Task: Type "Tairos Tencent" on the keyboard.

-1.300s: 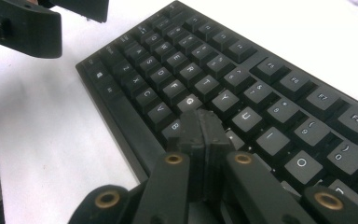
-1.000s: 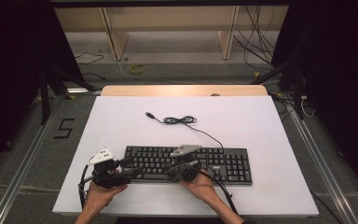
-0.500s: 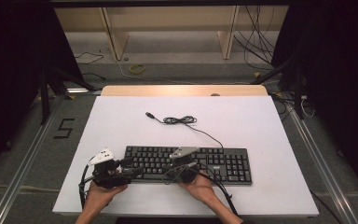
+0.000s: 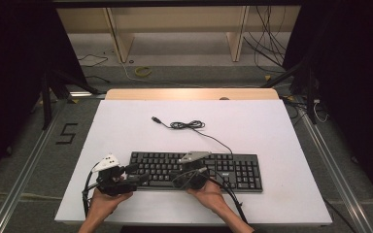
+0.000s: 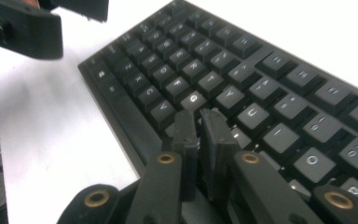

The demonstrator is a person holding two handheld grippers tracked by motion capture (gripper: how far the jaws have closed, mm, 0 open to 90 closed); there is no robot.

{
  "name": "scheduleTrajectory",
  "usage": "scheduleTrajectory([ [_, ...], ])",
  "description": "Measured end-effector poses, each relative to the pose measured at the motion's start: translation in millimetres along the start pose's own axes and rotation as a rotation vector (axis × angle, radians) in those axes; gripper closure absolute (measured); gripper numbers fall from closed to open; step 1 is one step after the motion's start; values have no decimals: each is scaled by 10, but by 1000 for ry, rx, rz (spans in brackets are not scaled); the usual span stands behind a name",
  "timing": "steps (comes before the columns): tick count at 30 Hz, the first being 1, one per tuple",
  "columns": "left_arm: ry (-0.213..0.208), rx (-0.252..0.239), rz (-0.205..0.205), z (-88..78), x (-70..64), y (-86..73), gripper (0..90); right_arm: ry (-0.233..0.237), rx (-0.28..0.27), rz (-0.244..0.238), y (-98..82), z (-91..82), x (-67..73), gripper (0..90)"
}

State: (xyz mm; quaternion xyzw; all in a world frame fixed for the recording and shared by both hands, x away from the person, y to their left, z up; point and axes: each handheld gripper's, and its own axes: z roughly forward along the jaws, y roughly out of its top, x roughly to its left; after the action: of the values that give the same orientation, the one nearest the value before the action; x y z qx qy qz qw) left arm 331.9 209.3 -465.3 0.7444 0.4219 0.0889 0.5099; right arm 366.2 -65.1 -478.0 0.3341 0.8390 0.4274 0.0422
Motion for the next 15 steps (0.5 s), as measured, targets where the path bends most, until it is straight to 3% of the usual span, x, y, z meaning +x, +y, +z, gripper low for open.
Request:
scheduleTrajectory([
  [10,6,6,10,13,-1,-2,328,-5,-27,0,18,-84,-21,822],
  [15,9,12,13,35,6,-3,329,3,-35,3,19,-112,-22,761],
])
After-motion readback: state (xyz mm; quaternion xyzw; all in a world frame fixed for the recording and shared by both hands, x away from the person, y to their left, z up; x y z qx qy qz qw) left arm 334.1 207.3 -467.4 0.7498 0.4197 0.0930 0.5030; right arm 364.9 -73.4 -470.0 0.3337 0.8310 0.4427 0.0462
